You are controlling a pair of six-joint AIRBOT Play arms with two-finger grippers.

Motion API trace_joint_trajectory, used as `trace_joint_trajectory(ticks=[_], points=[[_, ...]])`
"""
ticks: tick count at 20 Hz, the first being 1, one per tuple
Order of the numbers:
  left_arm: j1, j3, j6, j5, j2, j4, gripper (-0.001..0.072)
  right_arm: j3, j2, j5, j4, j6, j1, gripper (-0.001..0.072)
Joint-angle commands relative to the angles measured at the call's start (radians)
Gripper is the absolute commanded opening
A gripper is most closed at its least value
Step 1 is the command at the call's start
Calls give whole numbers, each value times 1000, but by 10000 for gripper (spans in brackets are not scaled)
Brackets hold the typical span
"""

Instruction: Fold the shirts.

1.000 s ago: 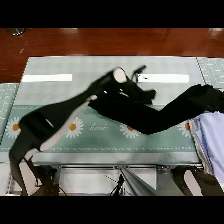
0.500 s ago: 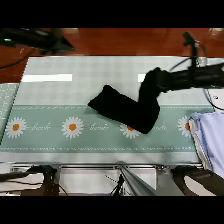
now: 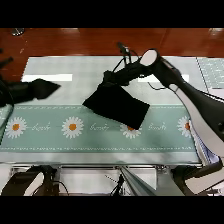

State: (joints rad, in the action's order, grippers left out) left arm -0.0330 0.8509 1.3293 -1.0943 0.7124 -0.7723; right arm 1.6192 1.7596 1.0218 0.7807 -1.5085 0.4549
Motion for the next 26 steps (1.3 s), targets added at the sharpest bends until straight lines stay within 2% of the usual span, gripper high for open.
trace_joint_trajectory(ticks=[1,2,6,8,10,11,13,15,17,18,20,22,24,26], points=[[52,-206,18,57,-90,18,22,63,113,-17,-37,1,20,628],[60,-220,18,71,-80,18,22,68,110,30,-48,25,4,625],[58,-222,19,143,-39,18,23,132,6,383,-9,51,-190,625],[58,-222,19,152,-32,17,23,130,-142,502,135,51,-322,625],[58,-222,18,152,-32,17,23,60,-325,520,331,48,-416,625],[58,-222,18,153,-32,17,22,-33,-443,486,417,39,-458,625],[58,-222,18,156,-32,17,22,-317,-686,315,489,-12,-534,625],[58,-222,18,172,-32,17,23,-668,-905,118,484,-127,-586,625],[58,-222,18,180,-31,17,22,-975,-1033,-48,445,-260,-582,624],[58,-222,18,180,-29,17,22,-1085,-1048,-106,366,-277,-570,625],[63,-222,18,180,-21,17,22,-1215,-1001,-203,169,-199,-511,625],[67,-222,18,179,-6,17,22,-1202,-883,-222,113,-124,-447,625],[67,-222,18,179,3,17,23,-1137,-742,-208,100,-92,-426,625],[67,-222,18,178,5,17,23,-1061,-611,-171,7,0,-426,625]])
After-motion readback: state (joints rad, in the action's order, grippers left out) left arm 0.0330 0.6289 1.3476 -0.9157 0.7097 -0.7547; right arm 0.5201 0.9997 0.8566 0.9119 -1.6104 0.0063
